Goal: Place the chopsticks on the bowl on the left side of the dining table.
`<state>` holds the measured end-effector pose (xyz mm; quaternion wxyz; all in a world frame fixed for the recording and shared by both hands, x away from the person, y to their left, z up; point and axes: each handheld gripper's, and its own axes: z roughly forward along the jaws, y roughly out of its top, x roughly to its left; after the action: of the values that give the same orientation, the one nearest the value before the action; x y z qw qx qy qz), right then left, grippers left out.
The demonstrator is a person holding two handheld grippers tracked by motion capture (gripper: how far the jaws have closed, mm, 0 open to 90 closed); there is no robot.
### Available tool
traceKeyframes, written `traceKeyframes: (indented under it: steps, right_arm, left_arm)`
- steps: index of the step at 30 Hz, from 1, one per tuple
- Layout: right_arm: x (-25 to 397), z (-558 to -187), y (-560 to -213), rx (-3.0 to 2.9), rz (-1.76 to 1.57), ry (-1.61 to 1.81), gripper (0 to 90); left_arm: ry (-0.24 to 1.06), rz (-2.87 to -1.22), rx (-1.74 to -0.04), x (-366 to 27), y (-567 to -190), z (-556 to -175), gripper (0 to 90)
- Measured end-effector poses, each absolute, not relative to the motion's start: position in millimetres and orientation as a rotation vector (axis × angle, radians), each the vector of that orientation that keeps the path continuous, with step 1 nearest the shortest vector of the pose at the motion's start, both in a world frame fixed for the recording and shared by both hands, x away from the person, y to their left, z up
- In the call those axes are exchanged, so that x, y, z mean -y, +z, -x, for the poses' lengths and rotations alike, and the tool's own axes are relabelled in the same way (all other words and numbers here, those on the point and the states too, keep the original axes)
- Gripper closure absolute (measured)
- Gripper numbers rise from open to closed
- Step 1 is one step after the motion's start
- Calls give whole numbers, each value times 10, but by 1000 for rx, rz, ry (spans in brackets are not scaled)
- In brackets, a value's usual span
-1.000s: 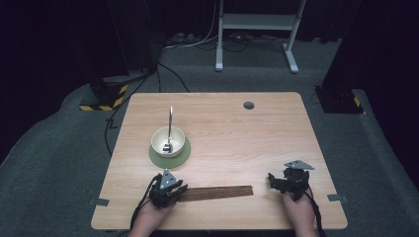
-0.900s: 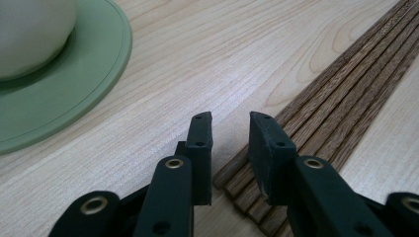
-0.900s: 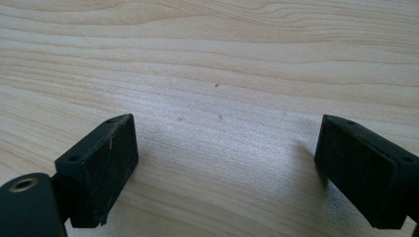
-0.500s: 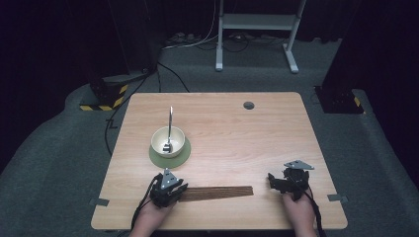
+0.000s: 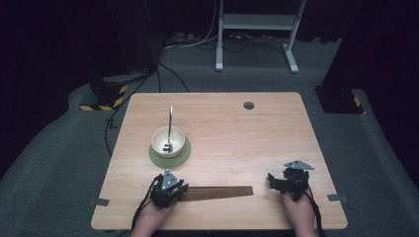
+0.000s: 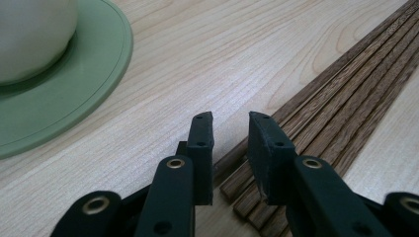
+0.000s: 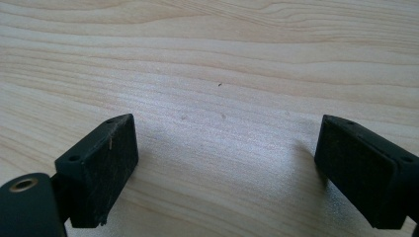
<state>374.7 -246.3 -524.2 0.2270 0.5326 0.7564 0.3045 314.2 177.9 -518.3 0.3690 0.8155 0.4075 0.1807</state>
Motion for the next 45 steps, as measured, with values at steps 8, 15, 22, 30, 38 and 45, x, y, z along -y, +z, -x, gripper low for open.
traceKeyframes:
  steps: [8, 15, 22, 30, 38, 45]
  right_arm:
    - [2469, -3744, -5231, -2102, -1469, 835, 93]
    - [2468, -3744, -5231, -2103, -1467, 836, 93]
    - [2461, -3739, -5228, -2101, -1478, 838, 93]
    - [2451, -3741, -5243, -2084, -1472, 846, 93]
    - [2454, -3742, -5244, -2087, -1462, 844, 93]
    - [2464, -3737, -5230, -2112, -1460, 837, 93]
  left_arm:
    - [464, -2099, -1041, -1757, -5187, -3130, 713]
    - [459, -2094, -1044, -1748, -5202, -3154, 696]
    - [463, -2112, -1014, -1714, -5225, -3163, 688]
    - [455, -2103, -1030, -1720, -5225, -3165, 722]
    - [466, -2114, -1031, -1752, -5219, -3170, 795]
    - [500, -2116, -1039, -1830, -5221, -3190, 798]
